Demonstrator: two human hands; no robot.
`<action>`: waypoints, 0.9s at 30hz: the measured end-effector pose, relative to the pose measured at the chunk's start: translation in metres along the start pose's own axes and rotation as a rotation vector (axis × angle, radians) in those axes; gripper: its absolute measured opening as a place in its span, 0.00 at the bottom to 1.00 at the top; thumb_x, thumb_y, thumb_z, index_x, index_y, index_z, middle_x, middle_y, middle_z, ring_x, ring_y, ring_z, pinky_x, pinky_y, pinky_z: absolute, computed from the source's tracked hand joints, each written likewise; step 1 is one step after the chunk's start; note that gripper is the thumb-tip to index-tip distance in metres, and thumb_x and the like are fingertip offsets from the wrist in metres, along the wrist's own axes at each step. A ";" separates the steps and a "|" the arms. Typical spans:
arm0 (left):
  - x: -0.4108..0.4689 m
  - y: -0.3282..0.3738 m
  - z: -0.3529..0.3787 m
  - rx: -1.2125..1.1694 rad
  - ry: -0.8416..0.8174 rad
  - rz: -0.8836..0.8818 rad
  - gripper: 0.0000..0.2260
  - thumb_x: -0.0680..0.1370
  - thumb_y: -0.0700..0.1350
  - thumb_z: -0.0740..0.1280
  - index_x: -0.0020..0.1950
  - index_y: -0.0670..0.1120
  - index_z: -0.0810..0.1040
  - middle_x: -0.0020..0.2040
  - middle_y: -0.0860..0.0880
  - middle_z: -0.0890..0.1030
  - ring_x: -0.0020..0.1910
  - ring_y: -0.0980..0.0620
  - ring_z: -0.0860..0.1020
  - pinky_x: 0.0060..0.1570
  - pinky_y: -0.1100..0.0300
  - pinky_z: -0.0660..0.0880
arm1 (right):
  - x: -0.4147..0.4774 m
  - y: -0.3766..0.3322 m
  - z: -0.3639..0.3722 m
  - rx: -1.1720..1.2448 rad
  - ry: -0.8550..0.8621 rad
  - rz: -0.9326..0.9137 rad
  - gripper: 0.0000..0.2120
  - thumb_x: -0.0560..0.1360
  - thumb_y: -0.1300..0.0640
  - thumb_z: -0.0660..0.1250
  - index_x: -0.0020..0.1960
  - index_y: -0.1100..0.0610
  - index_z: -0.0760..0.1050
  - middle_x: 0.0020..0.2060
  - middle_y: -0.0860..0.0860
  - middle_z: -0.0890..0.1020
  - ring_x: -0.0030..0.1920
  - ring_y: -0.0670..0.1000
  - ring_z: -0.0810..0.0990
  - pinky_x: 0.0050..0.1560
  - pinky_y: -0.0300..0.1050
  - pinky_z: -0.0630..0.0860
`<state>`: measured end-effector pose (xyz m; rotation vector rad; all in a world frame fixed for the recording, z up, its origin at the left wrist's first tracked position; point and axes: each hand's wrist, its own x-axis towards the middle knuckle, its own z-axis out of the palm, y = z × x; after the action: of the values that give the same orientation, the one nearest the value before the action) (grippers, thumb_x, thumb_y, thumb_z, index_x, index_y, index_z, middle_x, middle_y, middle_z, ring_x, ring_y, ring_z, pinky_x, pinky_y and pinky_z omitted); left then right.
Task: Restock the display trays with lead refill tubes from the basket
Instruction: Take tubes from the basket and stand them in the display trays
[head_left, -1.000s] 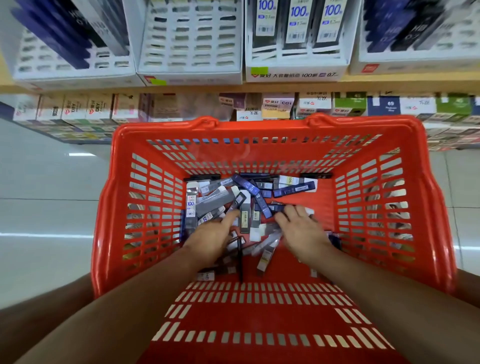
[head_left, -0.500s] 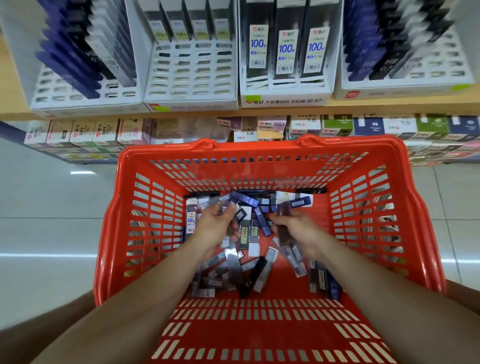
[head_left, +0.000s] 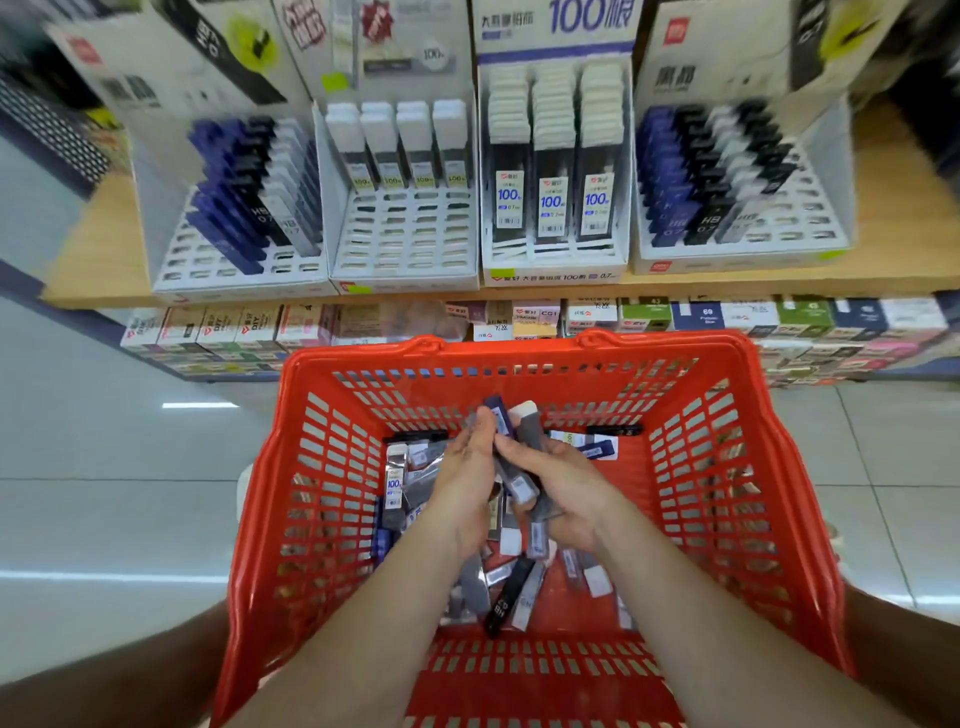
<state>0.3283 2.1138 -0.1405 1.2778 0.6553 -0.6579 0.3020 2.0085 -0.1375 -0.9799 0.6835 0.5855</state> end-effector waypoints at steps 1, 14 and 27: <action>-0.005 0.006 0.001 -0.004 -0.015 0.034 0.26 0.74 0.62 0.65 0.65 0.47 0.74 0.59 0.46 0.81 0.57 0.48 0.80 0.60 0.47 0.75 | -0.002 -0.003 0.002 0.036 0.004 0.006 0.09 0.74 0.52 0.72 0.50 0.57 0.82 0.37 0.53 0.84 0.33 0.50 0.80 0.29 0.42 0.73; -0.056 0.119 -0.008 0.976 -0.148 0.558 0.23 0.80 0.42 0.62 0.75 0.50 0.63 0.46 0.43 0.82 0.37 0.48 0.79 0.43 0.53 0.76 | -0.040 -0.072 0.033 -0.014 -0.057 -0.372 0.09 0.77 0.52 0.70 0.45 0.54 0.71 0.27 0.47 0.69 0.26 0.46 0.65 0.24 0.38 0.61; -0.097 0.237 0.014 1.245 -0.132 0.716 0.15 0.70 0.41 0.75 0.54 0.53 0.80 0.45 0.49 0.80 0.40 0.53 0.79 0.48 0.54 0.79 | -0.038 -0.118 0.052 0.322 -0.144 -0.488 0.06 0.77 0.65 0.65 0.42 0.59 0.72 0.31 0.52 0.74 0.25 0.46 0.65 0.23 0.37 0.61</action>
<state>0.4450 2.1465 0.0854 2.4002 -0.4687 -0.5107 0.3746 1.9972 -0.0248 -0.7553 0.3723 0.1076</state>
